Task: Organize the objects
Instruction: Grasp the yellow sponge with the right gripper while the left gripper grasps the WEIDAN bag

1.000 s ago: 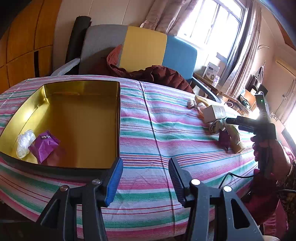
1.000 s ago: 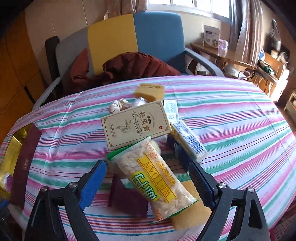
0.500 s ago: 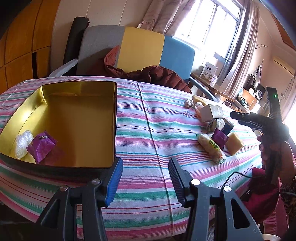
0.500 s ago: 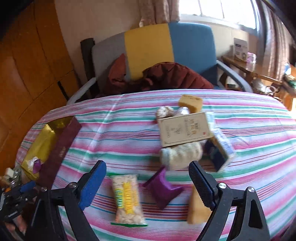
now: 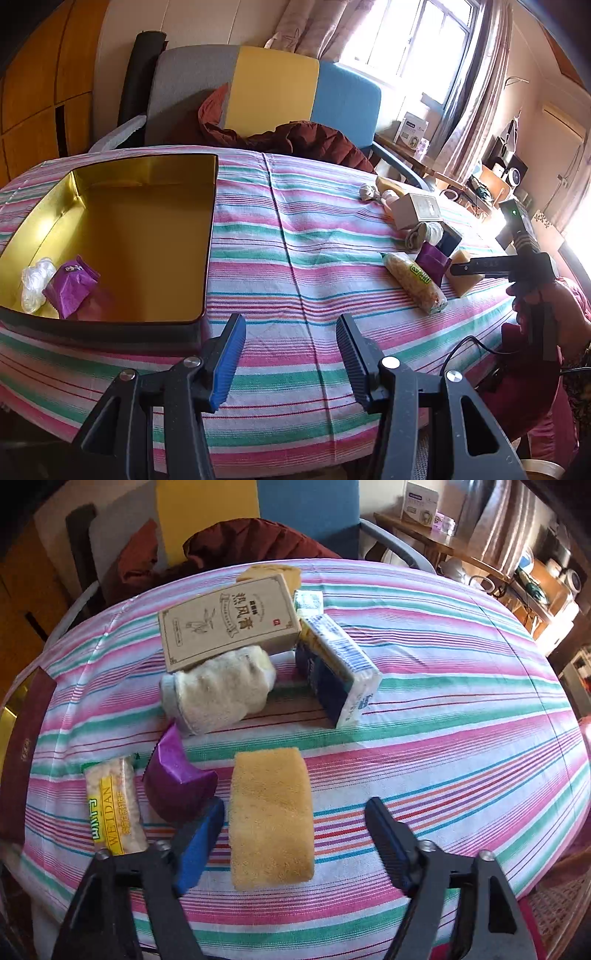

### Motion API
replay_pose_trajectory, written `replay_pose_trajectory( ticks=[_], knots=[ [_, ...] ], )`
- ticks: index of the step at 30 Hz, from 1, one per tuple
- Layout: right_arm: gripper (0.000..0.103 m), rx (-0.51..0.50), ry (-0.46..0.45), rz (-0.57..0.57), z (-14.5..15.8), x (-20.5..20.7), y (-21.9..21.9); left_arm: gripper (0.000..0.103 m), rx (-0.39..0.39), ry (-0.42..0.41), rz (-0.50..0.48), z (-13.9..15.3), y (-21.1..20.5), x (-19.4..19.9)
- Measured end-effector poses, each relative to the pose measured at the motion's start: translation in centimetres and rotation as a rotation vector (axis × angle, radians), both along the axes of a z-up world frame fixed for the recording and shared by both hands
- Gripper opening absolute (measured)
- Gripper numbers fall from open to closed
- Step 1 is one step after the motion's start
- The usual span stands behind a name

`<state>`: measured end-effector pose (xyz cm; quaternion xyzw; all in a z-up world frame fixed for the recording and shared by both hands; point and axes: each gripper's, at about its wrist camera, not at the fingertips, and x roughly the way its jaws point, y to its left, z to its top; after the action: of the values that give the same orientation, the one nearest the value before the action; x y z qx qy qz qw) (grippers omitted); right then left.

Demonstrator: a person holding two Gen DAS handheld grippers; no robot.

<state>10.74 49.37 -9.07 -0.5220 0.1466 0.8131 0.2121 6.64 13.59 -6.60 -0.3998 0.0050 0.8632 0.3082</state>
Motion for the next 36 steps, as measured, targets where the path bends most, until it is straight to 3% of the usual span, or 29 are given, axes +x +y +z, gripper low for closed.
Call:
replay_pose_trajectory(
  ticks=[1, 2, 12, 16, 19, 23, 26, 31, 36],
  knots=[
    [0.046, -0.014, 0.000, 0.013, -0.1, -0.1, 0.0, 0.052, -0.002, -0.005, -0.002, 0.0, 0.1, 0.0],
    [0.037, -0.039, 0.008, 0.017, -0.3, -0.2, 0.2, 0.052, -0.005, -0.007, -0.004, -0.1, 0.2, 0.0],
    [0.036, -0.182, 0.242, -0.135, 1.1, 2.3, 3.8, 0.052, -0.012, -0.052, -0.072, 0.5, 4.6, -0.9],
    [0.036, -0.235, 0.254, -0.158, 0.9, 2.9, 4.5, 0.055, 0.007, -0.122, -0.148, 0.5, 9.1, -1.4],
    [0.036, -0.214, 0.241, -0.130, 0.8, 2.8, 4.0, 0.062, 0.016, -0.185, -0.202, 0.2, 12.9, -1.5],
    [0.036, -0.201, 0.241, -0.096, 1.0, 2.6, 2.6, 0.062, 0.008, -0.247, -0.235, -0.2, 17.4, -1.5],
    [0.036, -0.207, 0.250, -0.102, 1.2, 2.8, 3.0, 0.067, -0.046, -0.231, -0.242, -0.7, 20.4, -1.2],
    [0.036, -0.215, 0.254, -0.109, 1.0, 1.9, 3.0, 0.067, -0.222, -0.214, -0.212, -3.4, 23.6, -1.5],
    [0.036, -0.199, 0.263, -0.093, 1.4, 1.7, 2.7, 0.067, -0.236, -0.124, -0.222, -4.1, 22.4, -1.2]
  ],
)
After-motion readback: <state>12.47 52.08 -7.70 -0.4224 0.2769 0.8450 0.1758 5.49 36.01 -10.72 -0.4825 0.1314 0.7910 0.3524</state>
